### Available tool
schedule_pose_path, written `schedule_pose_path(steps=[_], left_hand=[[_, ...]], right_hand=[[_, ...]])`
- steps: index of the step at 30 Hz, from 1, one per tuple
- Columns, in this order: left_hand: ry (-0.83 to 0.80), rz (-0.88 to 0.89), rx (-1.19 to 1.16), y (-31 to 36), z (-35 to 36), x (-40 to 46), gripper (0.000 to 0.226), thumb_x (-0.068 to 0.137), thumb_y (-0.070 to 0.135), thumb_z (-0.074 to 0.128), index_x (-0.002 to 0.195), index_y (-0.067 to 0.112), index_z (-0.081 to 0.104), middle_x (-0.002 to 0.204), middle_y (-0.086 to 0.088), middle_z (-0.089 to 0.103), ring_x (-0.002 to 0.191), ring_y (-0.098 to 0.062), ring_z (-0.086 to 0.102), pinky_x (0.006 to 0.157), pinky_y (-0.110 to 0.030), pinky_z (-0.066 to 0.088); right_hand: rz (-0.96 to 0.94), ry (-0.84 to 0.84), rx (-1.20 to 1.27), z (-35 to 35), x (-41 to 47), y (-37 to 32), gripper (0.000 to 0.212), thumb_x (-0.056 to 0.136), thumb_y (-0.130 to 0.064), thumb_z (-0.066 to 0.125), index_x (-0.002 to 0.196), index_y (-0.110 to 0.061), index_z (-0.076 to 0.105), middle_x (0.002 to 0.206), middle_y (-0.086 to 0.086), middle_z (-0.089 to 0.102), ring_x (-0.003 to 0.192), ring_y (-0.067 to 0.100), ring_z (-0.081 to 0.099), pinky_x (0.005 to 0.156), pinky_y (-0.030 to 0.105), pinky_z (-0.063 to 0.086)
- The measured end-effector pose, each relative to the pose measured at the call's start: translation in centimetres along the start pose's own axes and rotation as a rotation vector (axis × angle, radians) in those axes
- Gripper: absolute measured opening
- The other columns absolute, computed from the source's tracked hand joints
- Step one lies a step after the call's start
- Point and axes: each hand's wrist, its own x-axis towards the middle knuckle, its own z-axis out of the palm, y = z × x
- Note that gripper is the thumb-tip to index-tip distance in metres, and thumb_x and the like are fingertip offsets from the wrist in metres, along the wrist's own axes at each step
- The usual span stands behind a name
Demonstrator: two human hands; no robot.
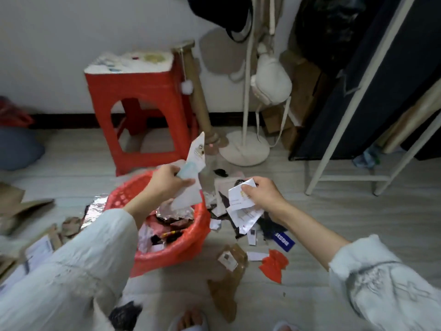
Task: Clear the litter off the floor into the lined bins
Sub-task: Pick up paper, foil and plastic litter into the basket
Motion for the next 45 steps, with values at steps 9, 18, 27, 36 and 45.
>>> schedule_pose_path(steps=[9,18,27,36,45], left_hand=[[0.113,-0.367,-0.044,-13.2,-2.2,-0.5,0.026,0.082,0.024,0.069,0.067,0.006,0.057,0.060,-0.006,0.056,0.048,-0.013,0.051,0.036,-0.018,0.036],[0.150,-0.341,0.094,-14.9,-1.0,0.4,0.035,0.089,0.025,0.059,0.115,0.001,0.059,0.114,-0.016,0.064,0.106,-0.031,0.060,0.090,-0.037,0.046],[0.013,0.091,0.206,-5.5,1.7,-1.1,0.025,0.086,0.003,0.053,0.106,0.009,0.065,0.105,-0.008,0.067,0.094,-0.021,0.062,0.076,-0.021,0.043],[-0.675,0.483,0.852,-1.4,15.8,-0.6,0.039,0.092,0.010,0.047,0.130,0.014,0.047,0.129,-0.008,0.050,0.116,-0.024,0.051,0.095,-0.035,0.045],[-0.718,0.557,0.979,-13.4,27.3,1.5,0.065,0.089,0.028,0.052,0.143,0.032,0.016,0.154,-0.008,0.014,0.139,-0.031,0.023,0.097,-0.040,0.042]], right_hand=[[0.056,-0.159,0.107,14.5,4.5,-2.8,0.013,0.087,-0.009,0.050,0.086,-0.005,0.062,0.080,0.008,0.060,0.079,0.022,0.056,0.069,0.031,0.042],[0.125,-0.347,-0.033,15.9,5.2,-0.6,0.059,0.090,-0.027,0.058,0.140,-0.005,0.036,0.139,0.011,0.047,0.124,0.025,0.049,0.107,0.042,0.040],[0.104,-0.344,-0.090,5.4,2.6,-0.5,0.027,0.097,-0.022,0.046,0.119,-0.008,0.054,0.101,0.010,0.065,0.091,0.022,0.064,0.084,0.032,0.052],[0.217,-0.198,-0.341,-4.2,3.6,13.3,0.030,0.088,-0.019,0.060,0.116,-0.008,0.062,0.094,0.007,0.064,0.079,0.016,0.056,0.060,0.021,0.041],[0.119,-0.218,-0.695,-1.4,6.4,28.3,0.049,0.092,-0.025,0.053,0.138,-0.014,0.042,0.140,0.008,0.045,0.128,0.025,0.041,0.105,0.030,0.035]])
